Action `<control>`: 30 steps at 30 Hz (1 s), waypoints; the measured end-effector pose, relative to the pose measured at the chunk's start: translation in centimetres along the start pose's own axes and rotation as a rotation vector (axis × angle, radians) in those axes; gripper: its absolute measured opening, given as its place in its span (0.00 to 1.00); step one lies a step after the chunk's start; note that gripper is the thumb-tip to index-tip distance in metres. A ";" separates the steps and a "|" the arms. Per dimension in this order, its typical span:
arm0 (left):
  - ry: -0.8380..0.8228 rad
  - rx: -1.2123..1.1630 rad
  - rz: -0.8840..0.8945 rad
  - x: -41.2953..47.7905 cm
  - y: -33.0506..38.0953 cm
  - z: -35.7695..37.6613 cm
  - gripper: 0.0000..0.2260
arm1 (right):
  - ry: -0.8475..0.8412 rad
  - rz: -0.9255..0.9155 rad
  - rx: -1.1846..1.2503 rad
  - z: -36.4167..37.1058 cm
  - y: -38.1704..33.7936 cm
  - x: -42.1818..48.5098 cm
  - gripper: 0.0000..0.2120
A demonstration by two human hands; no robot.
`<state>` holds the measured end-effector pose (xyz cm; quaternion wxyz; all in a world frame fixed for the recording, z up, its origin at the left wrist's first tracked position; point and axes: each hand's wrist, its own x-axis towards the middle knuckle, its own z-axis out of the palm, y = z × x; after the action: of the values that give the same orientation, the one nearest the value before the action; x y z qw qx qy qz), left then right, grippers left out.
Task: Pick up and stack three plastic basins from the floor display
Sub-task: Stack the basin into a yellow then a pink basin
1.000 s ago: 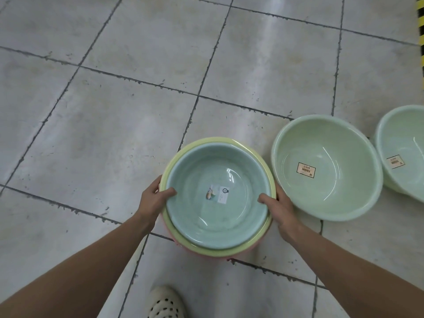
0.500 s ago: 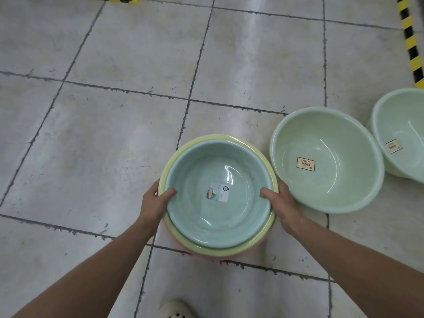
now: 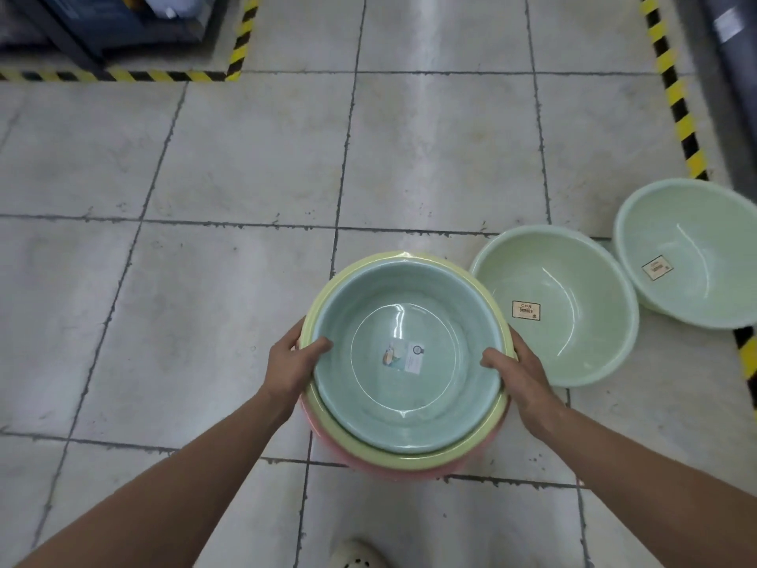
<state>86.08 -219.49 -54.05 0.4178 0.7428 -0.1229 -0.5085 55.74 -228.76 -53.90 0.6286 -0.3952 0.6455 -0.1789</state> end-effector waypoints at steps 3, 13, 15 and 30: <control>-0.059 0.039 0.043 -0.8 5.5 1.7 0.18 | 0.063 0.006 0.039 -2.1 -3.7 -1.9 0.20; -0.261 0.164 0.099 -3.3 19.5 11.7 0.19 | 0.264 0.013 0.195 -11.7 -12.9 -6.0 0.19; -0.281 0.189 0.087 -3.1 21.2 14.2 0.20 | 0.285 0.023 0.223 -13.9 -13.9 -6.0 0.19; -0.440 0.316 0.039 3.3 23.0 30.3 0.25 | 0.425 0.087 0.385 -24.0 -12.0 1.3 0.21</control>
<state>67.11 -250.77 -43.07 0.2699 0.6679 -0.3027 -0.6240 36.46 -243.57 -42.58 0.5498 -0.1943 0.7333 -0.3498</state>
